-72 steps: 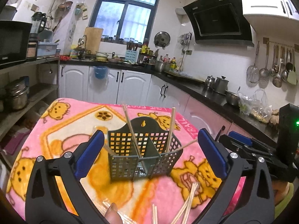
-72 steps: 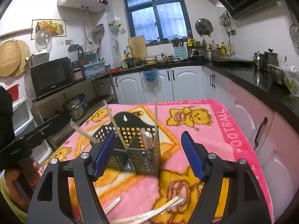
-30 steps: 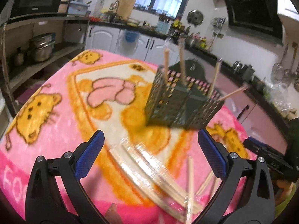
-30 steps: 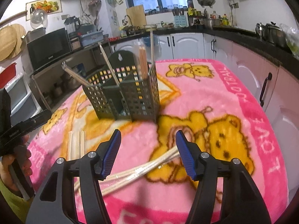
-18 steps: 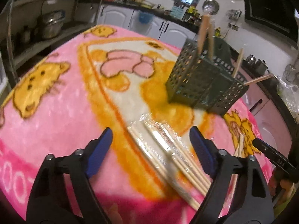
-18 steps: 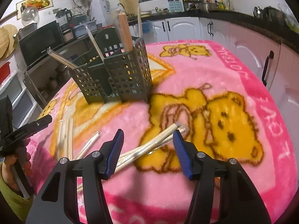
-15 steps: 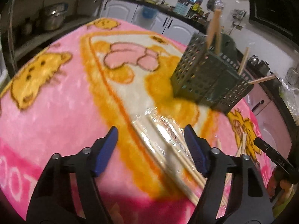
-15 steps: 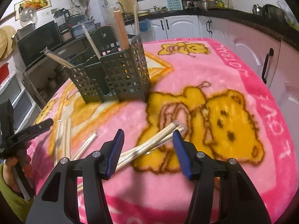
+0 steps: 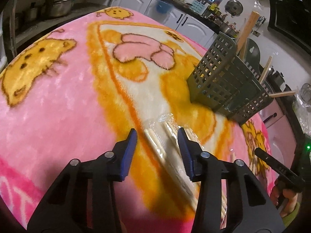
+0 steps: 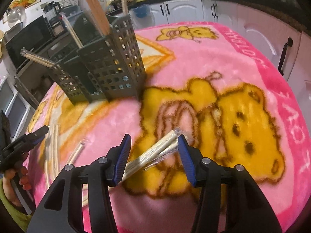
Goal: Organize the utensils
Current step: 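Close the left gripper on a chopstick while the right gripper grasps another chopstick, then lift both held chopsticks and carry them above the green caddy, then lower the chopsticks into the caddy and open both grippers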
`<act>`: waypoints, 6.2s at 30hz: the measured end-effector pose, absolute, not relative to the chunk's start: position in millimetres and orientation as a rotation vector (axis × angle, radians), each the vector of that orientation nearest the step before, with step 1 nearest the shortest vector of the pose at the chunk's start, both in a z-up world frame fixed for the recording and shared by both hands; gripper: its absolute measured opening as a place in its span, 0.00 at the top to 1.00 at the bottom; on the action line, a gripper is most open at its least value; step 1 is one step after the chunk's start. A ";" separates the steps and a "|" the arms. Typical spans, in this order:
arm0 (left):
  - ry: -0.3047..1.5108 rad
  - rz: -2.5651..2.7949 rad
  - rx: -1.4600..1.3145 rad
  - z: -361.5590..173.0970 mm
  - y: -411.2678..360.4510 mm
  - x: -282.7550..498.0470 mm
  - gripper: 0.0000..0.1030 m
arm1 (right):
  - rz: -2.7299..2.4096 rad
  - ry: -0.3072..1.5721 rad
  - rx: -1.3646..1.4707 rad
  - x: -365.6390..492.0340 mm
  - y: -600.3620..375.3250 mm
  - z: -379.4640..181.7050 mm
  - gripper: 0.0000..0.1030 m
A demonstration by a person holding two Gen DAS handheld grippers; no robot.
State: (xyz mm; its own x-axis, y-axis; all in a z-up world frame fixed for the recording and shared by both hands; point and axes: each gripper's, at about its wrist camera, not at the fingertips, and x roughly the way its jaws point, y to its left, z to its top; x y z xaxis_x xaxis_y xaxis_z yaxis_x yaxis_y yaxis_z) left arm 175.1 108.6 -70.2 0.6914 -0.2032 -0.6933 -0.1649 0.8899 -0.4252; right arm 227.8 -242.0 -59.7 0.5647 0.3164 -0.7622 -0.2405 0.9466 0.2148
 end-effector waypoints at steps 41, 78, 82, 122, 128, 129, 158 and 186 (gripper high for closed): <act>0.835 -0.107 -0.587 -79.8 114.6 183.9 0.93 | 0.334 0.936 0.285 232.2 -279.1 -76.2 0.90; 0.483 -0.356 -0.338 80.1 23.2 161.1 0.97 | 0.463 0.437 0.191 162.7 -255.1 83.3 0.94; 0.462 -0.367 -0.324 89.0 17.2 162.0 0.97 | 0.461 0.403 0.191 159.6 -256.7 90.0 0.94; 0.234 -0.390 -0.237 177.0 -3.8 206.7 0.97 | 0.505 0.202 0.139 213.9 -209.6 160.2 0.94; 0.171 -0.348 -0.212 194.4 0.6 219.5 0.97 | 0.495 0.151 0.144 230.2 -203.3 175.4 0.94; 0.159 -0.337 -0.207 196.4 0.9 221.7 0.97 | 0.493 0.141 0.143 232.5 -202.2 177.2 0.94; 0.075 -0.255 -0.111 140.2 -15.6 264.4 0.97 | 0.304 0.078 0.086 303.2 -187.8 132.3 0.94; 0.337 -0.273 -0.136 102.8 2.0 256.2 0.97 | 0.337 0.299 0.091 270.3 -214.4 92.5 0.77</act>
State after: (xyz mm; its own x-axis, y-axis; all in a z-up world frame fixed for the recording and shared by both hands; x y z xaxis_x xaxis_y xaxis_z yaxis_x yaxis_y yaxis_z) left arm 256.2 2.0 102.8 0.9076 -0.2864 -0.3070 0.2413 0.9542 -0.1769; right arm 270.3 -214.4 92.5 0.9001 0.3390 -0.2735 -0.3123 0.9400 0.1374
